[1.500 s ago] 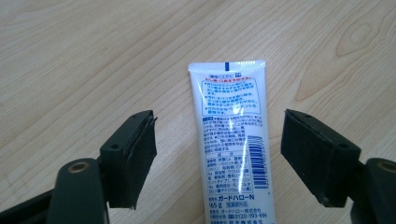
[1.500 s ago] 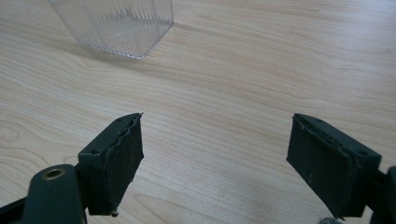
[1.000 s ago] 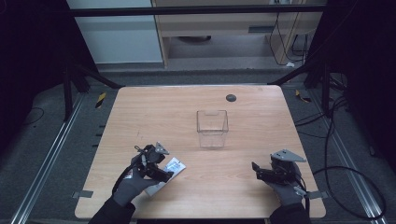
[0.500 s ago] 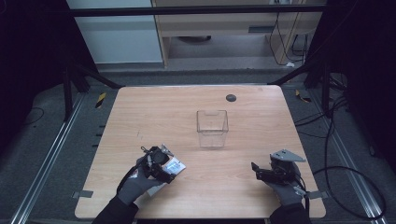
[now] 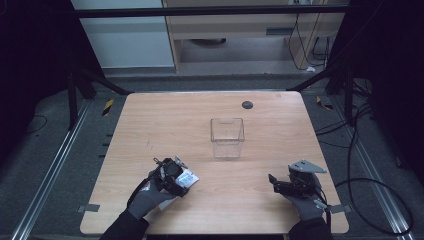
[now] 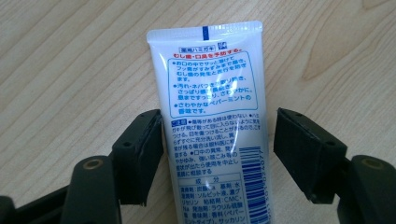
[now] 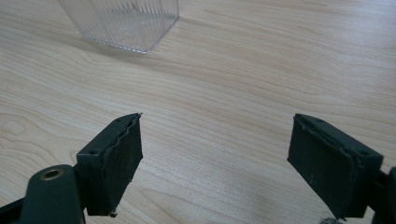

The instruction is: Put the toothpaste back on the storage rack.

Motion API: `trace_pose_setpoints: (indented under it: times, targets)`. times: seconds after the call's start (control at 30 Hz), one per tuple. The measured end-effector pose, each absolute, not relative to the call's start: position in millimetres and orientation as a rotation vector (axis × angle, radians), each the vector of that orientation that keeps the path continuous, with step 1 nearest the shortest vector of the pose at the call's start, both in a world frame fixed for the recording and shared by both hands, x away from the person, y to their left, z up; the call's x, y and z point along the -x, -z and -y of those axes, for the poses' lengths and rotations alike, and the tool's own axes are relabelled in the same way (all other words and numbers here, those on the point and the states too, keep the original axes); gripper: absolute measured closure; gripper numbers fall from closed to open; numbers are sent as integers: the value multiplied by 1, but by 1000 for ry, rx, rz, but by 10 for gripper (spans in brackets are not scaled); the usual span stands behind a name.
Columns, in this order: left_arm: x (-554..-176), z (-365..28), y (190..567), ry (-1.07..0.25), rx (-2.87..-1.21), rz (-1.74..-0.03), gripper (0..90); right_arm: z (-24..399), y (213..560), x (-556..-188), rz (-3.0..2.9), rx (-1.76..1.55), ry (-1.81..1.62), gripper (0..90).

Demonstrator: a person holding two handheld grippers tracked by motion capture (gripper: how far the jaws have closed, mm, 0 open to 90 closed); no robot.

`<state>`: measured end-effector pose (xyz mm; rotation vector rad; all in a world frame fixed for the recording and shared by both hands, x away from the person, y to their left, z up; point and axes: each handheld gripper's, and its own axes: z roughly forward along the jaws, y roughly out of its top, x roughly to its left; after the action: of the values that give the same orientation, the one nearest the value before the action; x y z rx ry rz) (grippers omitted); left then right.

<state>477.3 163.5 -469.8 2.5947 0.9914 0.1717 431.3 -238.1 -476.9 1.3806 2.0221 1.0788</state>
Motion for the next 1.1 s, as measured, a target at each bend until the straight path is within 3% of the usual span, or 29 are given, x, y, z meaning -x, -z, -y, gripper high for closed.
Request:
trace_pose_setpoints:
  times: [0.6,1.1]
  targets:
    - [-480,-160,471,-182,-2602,-1013,396,237,477,-432,-2024,-1379,-1081,174]
    - [-472,-161,458,-206,-2601,-992,649,239,477,-432,-2025,-1385,-1076,174]
